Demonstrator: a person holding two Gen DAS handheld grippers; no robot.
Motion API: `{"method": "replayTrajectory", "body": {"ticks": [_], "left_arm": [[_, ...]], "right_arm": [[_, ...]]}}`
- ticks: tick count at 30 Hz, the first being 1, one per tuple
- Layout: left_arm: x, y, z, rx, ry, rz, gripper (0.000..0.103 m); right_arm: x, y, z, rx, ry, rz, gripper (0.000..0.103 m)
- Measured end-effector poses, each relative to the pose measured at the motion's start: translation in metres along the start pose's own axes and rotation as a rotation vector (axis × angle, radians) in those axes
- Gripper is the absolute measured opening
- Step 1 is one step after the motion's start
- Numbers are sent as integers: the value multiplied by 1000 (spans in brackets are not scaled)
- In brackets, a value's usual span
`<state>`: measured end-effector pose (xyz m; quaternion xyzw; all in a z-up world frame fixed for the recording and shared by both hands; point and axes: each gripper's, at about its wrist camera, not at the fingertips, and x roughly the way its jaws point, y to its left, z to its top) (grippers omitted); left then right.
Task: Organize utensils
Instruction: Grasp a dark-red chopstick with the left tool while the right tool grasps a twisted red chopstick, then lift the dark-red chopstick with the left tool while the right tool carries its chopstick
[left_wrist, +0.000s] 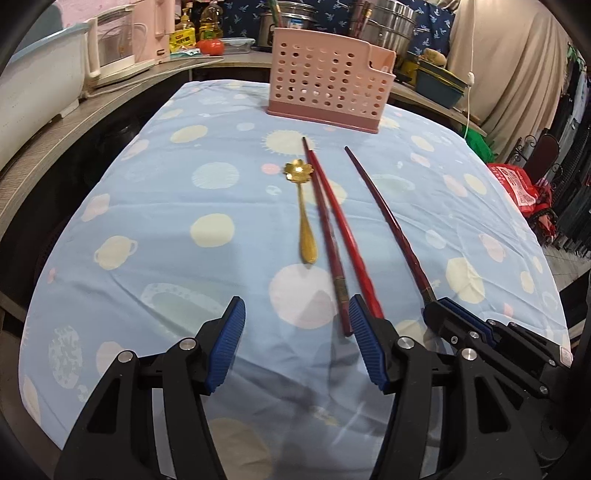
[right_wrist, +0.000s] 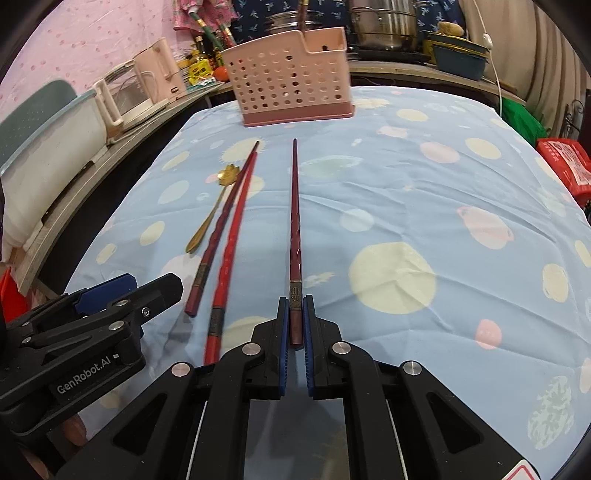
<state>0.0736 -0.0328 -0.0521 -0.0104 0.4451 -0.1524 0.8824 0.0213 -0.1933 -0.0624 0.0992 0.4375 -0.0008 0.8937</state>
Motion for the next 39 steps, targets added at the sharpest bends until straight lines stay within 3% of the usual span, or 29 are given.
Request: {"method": "replayTrajectory", "body": {"ticks": [4, 12, 24, 39], "left_arm": [[6, -9, 1, 19, 6, -4, 55], [16, -13, 1, 36, 4, 18, 43], [15, -14, 0, 45, 8, -11, 8], [-18, -13, 3, 11, -7, -55, 7]], "right_arm": [[-2, -7, -1, 17, 0, -1, 7], [-2, -8, -2, 18, -2, 0, 7], [-2, -9, -3, 21, -1, 2, 7], [-31, -14, 1, 43, -47, 29, 7]]}}
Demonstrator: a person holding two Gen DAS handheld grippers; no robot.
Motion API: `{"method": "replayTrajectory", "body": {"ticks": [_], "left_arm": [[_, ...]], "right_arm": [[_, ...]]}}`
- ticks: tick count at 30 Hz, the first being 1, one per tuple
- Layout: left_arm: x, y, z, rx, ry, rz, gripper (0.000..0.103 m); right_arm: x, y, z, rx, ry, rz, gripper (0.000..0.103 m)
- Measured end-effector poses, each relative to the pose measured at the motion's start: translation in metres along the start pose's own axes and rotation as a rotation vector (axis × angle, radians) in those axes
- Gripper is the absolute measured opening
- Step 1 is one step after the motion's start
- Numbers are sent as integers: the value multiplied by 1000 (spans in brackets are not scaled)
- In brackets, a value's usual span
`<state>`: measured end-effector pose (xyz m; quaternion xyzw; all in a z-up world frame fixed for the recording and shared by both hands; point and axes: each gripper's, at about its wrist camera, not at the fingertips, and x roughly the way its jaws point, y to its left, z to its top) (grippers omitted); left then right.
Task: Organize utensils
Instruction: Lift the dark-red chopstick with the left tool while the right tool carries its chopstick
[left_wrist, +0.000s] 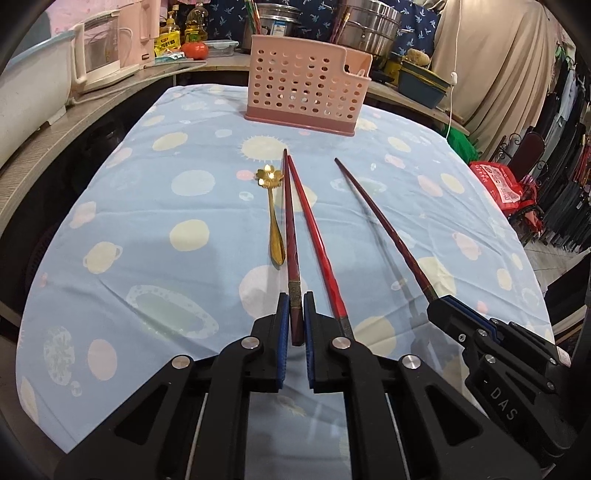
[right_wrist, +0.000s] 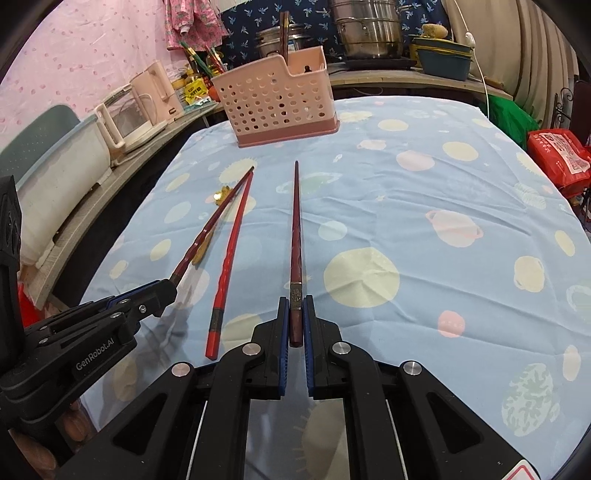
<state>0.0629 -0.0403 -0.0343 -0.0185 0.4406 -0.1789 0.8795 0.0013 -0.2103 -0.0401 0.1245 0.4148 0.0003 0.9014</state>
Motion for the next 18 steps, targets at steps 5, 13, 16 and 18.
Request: {"method": "replayTrajectory", "body": {"ticks": [5, 13, 16, 18], "left_arm": [[-18, -2, 6, -2, -28, -5, 7], [-43, -6, 15, 11, -72, -21, 8], [-53, -5, 20, 11, -89, -29, 8], [-60, -4, 25, 11, -100, -38, 8]], "right_arm": [[-18, -1, 6, 11, -39, 14, 7], [-50, -4, 21, 26, -120, 31, 7], [-62, -4, 29, 27, -153, 33, 7], [-70, -4, 34, 24, -175, 31, 7]]}}
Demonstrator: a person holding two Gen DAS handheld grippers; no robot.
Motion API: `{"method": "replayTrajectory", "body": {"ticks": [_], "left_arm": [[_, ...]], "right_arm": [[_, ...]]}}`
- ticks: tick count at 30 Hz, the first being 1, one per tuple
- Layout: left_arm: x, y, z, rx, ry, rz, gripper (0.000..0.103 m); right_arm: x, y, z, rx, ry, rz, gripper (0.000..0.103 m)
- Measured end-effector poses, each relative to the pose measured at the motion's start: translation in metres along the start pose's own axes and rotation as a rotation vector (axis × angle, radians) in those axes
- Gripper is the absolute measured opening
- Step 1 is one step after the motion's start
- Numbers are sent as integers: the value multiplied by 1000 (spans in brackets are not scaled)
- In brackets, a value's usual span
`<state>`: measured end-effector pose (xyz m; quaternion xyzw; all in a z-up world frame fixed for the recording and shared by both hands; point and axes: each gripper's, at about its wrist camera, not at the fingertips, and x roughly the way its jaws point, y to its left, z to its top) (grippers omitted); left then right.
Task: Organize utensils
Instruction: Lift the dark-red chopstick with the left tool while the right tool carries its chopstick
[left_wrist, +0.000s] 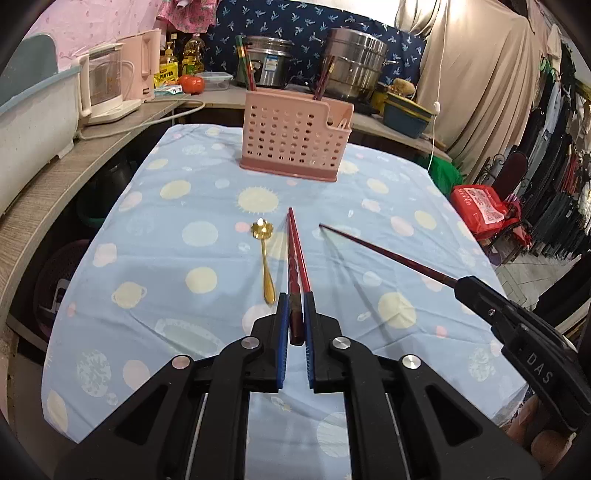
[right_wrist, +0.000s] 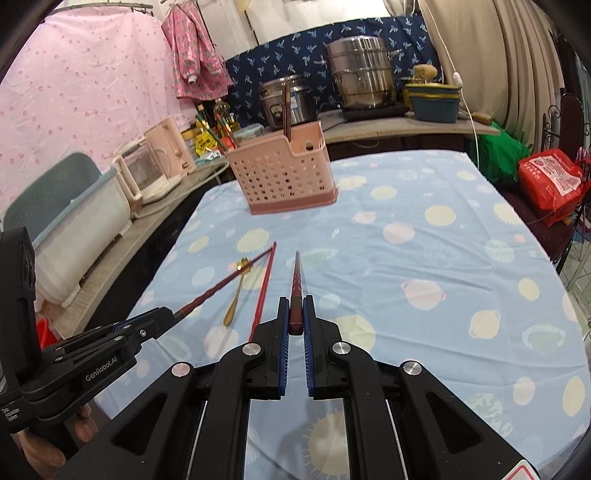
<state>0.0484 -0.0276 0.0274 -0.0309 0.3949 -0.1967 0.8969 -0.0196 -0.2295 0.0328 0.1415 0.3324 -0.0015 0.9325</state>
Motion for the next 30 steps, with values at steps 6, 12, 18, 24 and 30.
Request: {"method": "replayTrajectory", "body": {"ticks": [6, 12, 18, 24, 30], "left_arm": [[-22, -3, 23, 17, -54, -16, 2], [-30, 0, 37, 12, -77, -19, 2], [6, 18, 7, -13, 22, -5, 19], [49, 28, -28, -18, 134, 18, 23], [65, 31, -43, -12, 183, 18, 22]], "right_arm": [[-17, 1, 24, -2, -60, -1, 7], [-27, 0, 41, 1, -108, -5, 7], [-20, -7, 24, 25, -65, -7, 7], [-13, -9, 12, 36, -33, -3, 7], [-12, -8, 12, 39, -31, 2, 7]]}}
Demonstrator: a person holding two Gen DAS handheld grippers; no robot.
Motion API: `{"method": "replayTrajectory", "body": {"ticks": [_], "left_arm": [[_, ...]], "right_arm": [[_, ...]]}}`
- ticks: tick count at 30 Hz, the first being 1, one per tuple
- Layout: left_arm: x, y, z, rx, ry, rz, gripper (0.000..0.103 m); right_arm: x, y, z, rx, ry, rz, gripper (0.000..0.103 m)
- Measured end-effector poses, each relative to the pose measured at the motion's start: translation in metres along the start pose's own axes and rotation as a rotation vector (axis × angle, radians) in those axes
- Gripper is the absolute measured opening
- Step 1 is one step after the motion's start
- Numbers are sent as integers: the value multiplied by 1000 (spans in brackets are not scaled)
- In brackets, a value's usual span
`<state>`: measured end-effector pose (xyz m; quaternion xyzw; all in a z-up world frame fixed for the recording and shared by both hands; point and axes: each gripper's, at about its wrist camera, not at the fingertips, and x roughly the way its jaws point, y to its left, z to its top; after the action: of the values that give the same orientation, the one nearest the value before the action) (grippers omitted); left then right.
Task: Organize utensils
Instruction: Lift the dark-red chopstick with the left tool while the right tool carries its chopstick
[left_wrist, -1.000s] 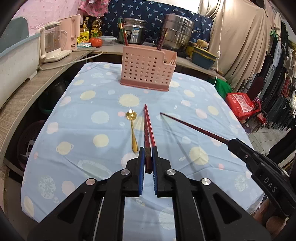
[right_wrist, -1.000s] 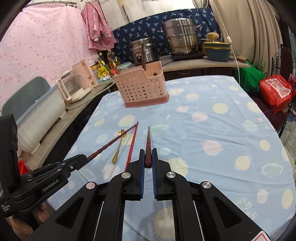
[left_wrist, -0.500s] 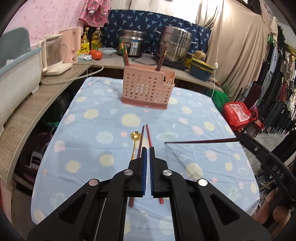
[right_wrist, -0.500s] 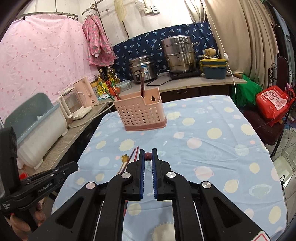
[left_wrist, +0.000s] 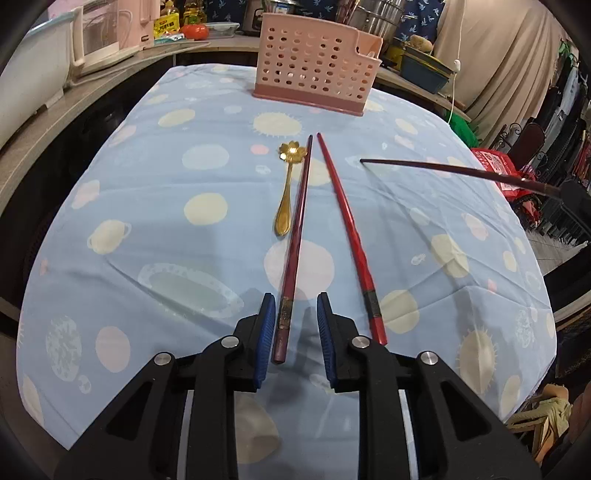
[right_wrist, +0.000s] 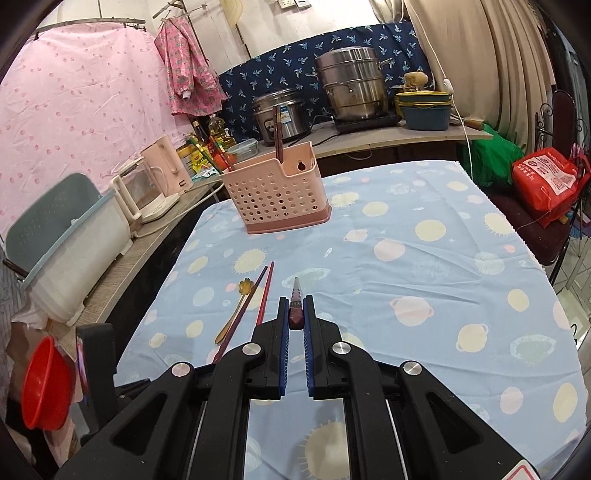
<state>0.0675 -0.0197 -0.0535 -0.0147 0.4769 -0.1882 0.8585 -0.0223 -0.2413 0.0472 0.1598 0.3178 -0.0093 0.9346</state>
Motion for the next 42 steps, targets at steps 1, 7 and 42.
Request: {"method": "replayTrajectory", "body": {"ticks": [1, 7, 42], "left_arm": [[2, 0, -1, 2, 7, -5, 19], [5, -4, -2, 11, 22, -16, 7], [-161, -45, 229, 120, -464, -24, 7]], "right_arm": [[0, 0, 0, -1, 1, 0, 7], [1, 4, -3, -4, 7, 2, 7], [-6, 46, 178, -140, -202, 66, 7]]}}
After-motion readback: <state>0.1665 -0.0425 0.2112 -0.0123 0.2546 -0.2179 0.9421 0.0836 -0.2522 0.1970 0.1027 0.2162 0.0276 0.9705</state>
